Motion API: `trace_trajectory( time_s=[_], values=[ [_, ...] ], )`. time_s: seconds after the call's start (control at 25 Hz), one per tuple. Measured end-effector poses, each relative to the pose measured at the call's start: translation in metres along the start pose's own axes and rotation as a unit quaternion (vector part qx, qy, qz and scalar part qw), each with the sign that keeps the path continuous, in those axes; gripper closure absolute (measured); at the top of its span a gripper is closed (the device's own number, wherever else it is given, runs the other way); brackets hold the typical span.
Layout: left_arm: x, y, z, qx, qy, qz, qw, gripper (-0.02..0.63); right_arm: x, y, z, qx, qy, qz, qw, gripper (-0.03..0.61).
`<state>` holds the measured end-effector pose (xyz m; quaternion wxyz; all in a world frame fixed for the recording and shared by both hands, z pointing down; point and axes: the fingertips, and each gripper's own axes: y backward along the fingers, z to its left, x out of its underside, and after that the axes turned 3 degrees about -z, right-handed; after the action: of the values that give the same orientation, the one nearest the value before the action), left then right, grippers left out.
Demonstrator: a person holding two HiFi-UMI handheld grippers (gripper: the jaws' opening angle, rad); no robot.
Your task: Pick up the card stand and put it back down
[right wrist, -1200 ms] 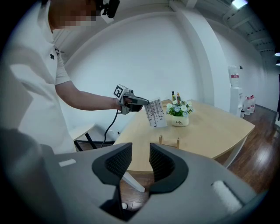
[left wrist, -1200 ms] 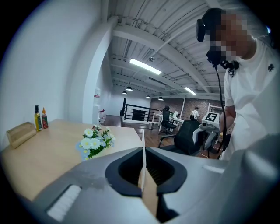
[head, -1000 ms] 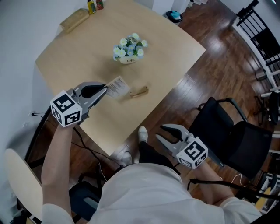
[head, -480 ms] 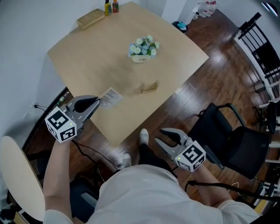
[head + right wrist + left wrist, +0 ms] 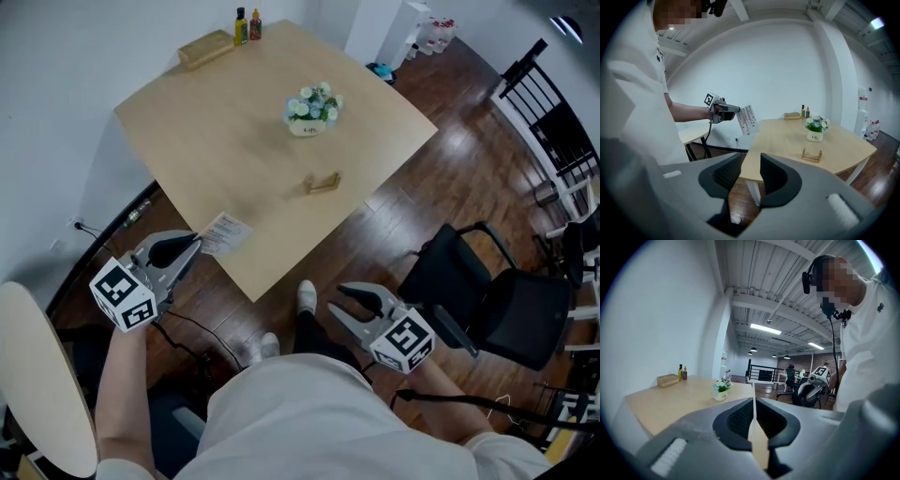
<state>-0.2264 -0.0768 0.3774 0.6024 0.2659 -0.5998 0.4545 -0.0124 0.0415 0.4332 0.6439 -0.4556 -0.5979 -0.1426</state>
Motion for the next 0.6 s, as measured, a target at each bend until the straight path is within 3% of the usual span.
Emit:
trace_trajectory(
  time_s=[0.6],
  values=[
    [0.004,0.046,-0.028,0.004,0.005,-0.022,0.9997,0.597,-0.004,0.001,0.038,0.010,0.013,-0.010,1.000,0.448]
  ],
)
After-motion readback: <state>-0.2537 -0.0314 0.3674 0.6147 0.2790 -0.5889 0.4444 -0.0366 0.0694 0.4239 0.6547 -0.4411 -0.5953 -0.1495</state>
